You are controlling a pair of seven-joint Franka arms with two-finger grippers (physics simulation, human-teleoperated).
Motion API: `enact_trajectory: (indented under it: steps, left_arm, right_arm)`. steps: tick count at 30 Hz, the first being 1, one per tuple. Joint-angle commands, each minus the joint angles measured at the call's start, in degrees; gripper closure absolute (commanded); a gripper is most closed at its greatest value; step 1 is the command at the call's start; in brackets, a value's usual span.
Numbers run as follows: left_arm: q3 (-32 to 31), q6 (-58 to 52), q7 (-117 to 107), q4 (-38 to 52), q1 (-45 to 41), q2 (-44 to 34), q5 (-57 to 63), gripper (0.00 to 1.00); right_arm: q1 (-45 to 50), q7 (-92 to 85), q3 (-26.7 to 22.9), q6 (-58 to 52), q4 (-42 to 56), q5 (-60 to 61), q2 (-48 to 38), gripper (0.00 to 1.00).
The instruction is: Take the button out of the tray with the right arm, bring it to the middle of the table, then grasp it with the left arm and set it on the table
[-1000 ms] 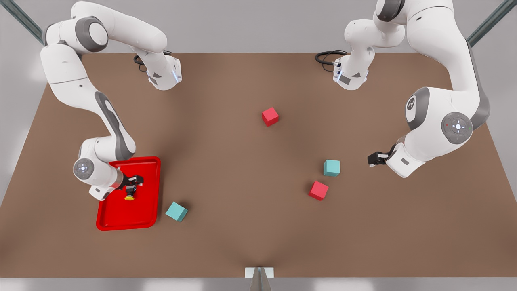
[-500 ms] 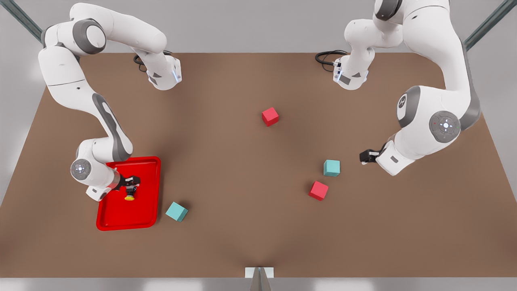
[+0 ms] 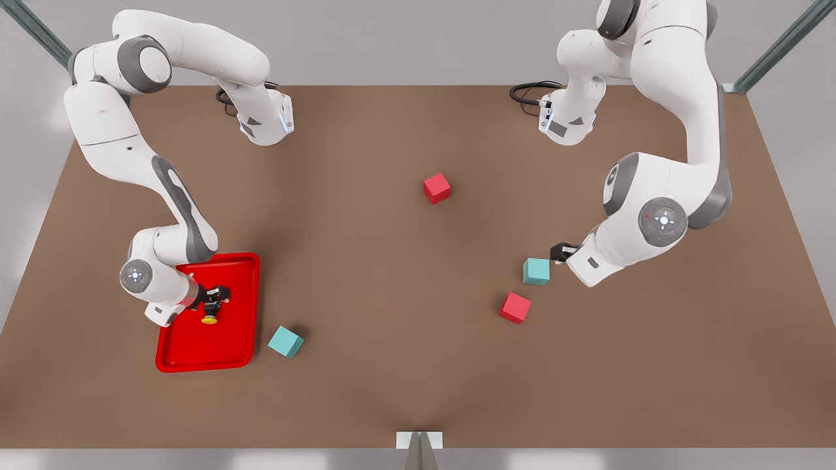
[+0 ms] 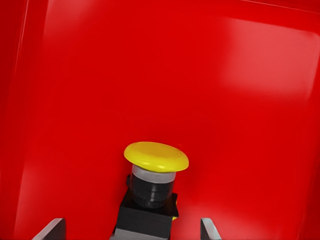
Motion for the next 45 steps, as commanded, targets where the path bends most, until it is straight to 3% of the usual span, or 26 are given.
enact_trajectory:
  steps: [1,6,7,9,15,17,26,33,38,39,44,45]
  left_arm:
    - [0.0,1.1,-2.1,0.0,-0.1,-0.3,0.6,0.0]
    - [-0.1,1.2,-3.0,0.1,-0.4,-0.1,0.6,0.0]
    - [-0.1,1.1,-3.0,0.8,-0.4,0.0,0.6,0.0]
    - [-0.1,1.1,-3.0,0.8,-0.4,0.0,0.6,0.0]
    - [-0.1,1.1,-3.5,0.8,-0.5,-0.1,0.6,0.0]
    - [-0.1,0.9,-4.0,0.8,-0.9,-0.1,0.6,0.0]
    - [-0.2,0.5,-4.3,0.9,-1.0,-0.5,0.7,0.0]
    - [-0.3,0.5,-4.3,1.3,-1.0,-0.4,0.7,0.0]
    - [-0.2,0.4,-4.3,1.3,-1.0,-0.6,0.8,0.0]
    - [-0.2,0.4,-4.4,1.3,-1.0,-0.6,0.7,0.0]
    - [-0.2,0.4,-5.0,1.3,-1.0,-0.6,0.7,0.0]
    - [-0.2,0.4,-5.0,1.3,-0.9,-0.6,0.8,0.0]
  right_arm:
    - [0.0,-0.4,0.0,0.3,0.0,0.0,0.1,0.0]
    - [-0.1,-0.4,0.0,0.3,-0.2,-0.7,0.7,0.0]
    - [0.0,-0.4,0.0,0.3,-0.2,-0.7,0.7,0.04]
    - [0.0,-0.4,0.0,0.3,-0.1,-0.7,0.7,0.28]
    - [0.0,-0.4,0.0,0.2,-0.1,-0.7,0.7,0.38]
    - [-0.1,-0.4,0.0,0.1,-0.1,-0.7,0.7,0.48]
    - [0.0,-0.4,0.1,-0.9,0.0,-0.2,-0.6,0.51]
    - [-0.3,3.0,4.5,-7.6,0.1,2.9,-6.0,0.52]
    - [11.8,19.1,5.8,-15.5,6.1,8.5,-8.1,0.52]
    - [16.0,22.7,5.0,-18.2,9.3,10.3,-7.9,0.52]
    - [49.4,34.4,-19.0,-20.7,25.8,28.8,-2.6,0.52]
    - [54.6,38.6,-21.6,-21.3,30.8,29.8,0.6,0.52]
